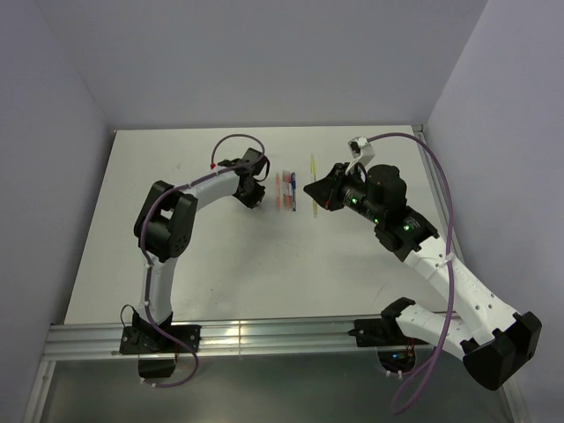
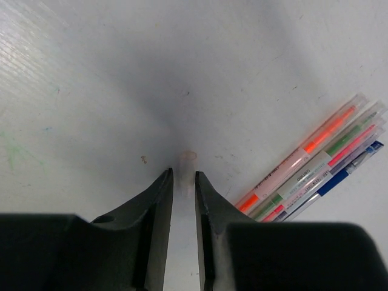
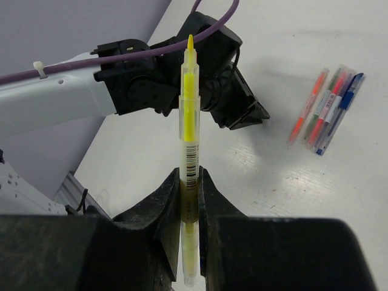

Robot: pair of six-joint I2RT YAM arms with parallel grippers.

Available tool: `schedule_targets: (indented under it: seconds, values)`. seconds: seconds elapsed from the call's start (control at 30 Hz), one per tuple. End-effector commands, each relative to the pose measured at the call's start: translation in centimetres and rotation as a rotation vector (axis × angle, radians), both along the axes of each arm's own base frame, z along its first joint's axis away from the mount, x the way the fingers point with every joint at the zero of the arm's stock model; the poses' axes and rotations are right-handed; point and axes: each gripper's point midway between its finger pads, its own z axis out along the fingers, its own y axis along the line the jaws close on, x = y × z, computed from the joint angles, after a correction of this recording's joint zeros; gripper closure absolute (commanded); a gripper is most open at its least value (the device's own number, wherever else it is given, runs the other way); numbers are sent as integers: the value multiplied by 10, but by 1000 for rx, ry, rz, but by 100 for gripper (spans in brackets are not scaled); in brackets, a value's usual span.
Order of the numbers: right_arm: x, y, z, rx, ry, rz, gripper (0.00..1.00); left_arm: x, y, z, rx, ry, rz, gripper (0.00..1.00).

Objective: Insert the pens into the pen caps
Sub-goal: Move the pen cap to the center of the board.

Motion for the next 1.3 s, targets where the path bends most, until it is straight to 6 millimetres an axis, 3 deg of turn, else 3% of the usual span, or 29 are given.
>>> schedule_targets:
  seconds: [0.0,0.23,0.4,0.53,0.63,0.83,0.93,1.1,1.17,1.27]
  values:
    - [0,-3,13,19,-56,0,100,-13,25,-19,165,74,-4,73]
    - [0,-1,12,25,-57,10,100,-29,40,-18,203,104,64,75]
    - [0,-1,12,22,-59,7,100,-28,38,-15,198,89,68,75]
    - [0,-1,12,23,-61,6,100,-24,36,-6,203,61,50,68]
    - [0,-1,14,24,-65,7,100,-21,35,4,208,40,40,54]
    - [0,-2,14,24,-66,3,100,-15,42,33,261,-25,-18,49]
    - [-1,-4,16,22,-72,-4,100,-4,53,64,363,-125,-155,50]
    - [-3,-8,21,26,-86,-16,100,17,51,128,512,-383,-548,35]
    - [-4,-8,24,31,-94,-12,100,23,48,140,571,-417,-713,33]
    - [-4,-8,23,30,-91,-12,100,17,24,136,570,-455,-1048,31]
